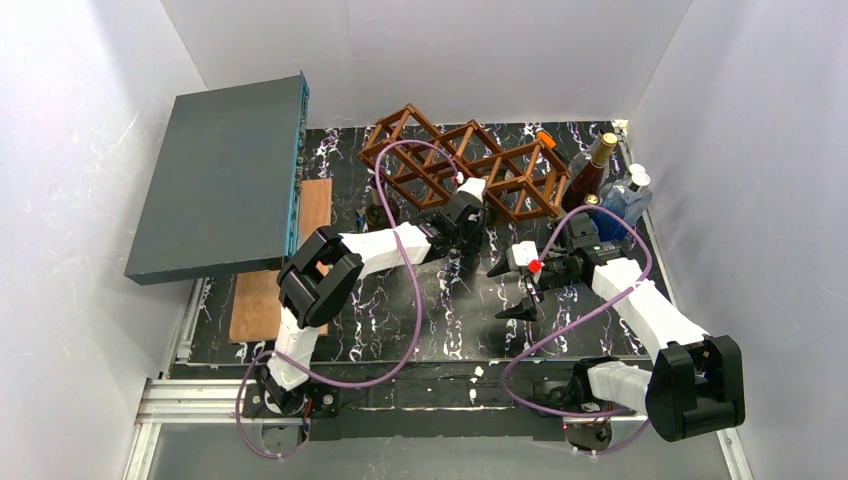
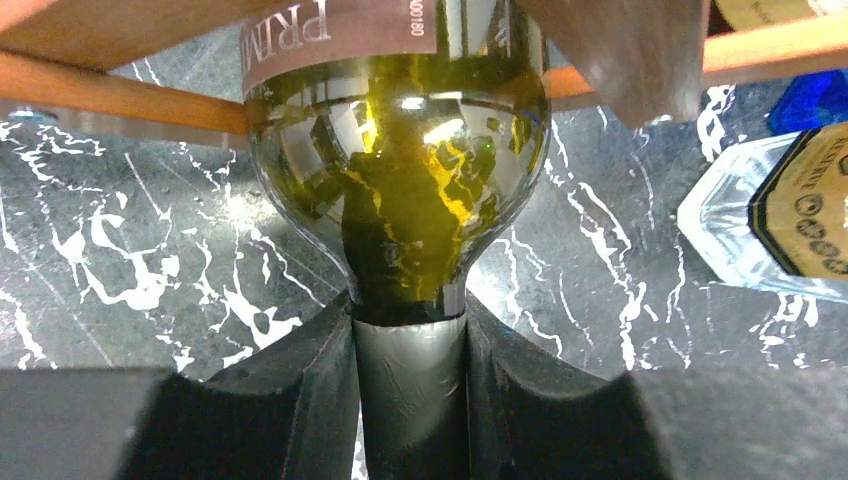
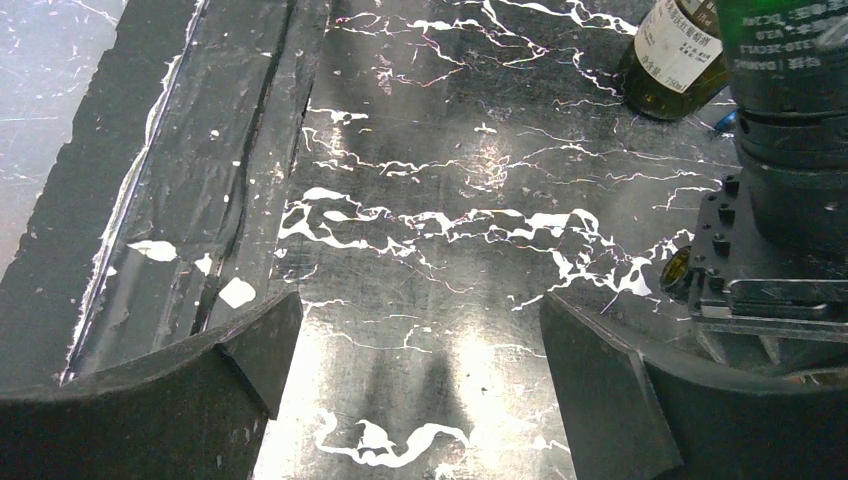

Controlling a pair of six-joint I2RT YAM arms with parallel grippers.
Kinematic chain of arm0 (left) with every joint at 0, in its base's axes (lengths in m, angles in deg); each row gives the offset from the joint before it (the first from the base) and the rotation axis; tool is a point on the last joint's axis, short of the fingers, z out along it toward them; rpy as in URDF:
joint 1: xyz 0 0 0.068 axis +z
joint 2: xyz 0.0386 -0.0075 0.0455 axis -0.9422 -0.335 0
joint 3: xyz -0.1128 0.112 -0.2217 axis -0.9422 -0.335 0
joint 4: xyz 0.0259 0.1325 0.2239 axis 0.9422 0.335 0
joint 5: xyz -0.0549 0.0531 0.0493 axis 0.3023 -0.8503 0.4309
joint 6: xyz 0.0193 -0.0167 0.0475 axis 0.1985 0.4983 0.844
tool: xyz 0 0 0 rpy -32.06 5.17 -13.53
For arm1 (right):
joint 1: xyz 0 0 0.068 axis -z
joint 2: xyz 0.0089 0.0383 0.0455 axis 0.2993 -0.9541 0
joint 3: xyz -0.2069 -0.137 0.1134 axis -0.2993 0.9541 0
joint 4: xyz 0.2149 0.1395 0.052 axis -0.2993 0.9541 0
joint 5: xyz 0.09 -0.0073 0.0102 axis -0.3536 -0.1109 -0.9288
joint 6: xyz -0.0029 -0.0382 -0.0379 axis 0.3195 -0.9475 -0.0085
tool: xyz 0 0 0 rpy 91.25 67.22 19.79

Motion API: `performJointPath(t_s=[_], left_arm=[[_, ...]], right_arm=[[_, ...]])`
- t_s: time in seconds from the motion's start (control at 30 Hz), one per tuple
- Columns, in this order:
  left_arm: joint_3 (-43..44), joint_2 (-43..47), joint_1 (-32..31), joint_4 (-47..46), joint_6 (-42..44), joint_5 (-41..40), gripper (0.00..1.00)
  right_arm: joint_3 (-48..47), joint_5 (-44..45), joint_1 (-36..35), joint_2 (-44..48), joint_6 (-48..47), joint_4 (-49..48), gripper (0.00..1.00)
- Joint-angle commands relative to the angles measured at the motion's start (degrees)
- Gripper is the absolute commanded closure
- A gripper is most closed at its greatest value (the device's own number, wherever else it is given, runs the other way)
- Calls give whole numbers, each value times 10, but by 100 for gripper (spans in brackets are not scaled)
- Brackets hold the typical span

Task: Take the wine bottle off the wine rack
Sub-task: Pick up the wine bottle from the wine rack.

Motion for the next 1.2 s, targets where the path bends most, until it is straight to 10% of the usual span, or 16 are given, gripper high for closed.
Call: performJointPath(t_s=[0.0,1.17], left_arm=[[-27,63,-23,-24,62,-53,100],[-352,350,-56,-185,89,-46,100]], right_arm=[[-25,-10,2,-4,-15,15,2],[-28,-8,2,-10,-32,29,2]])
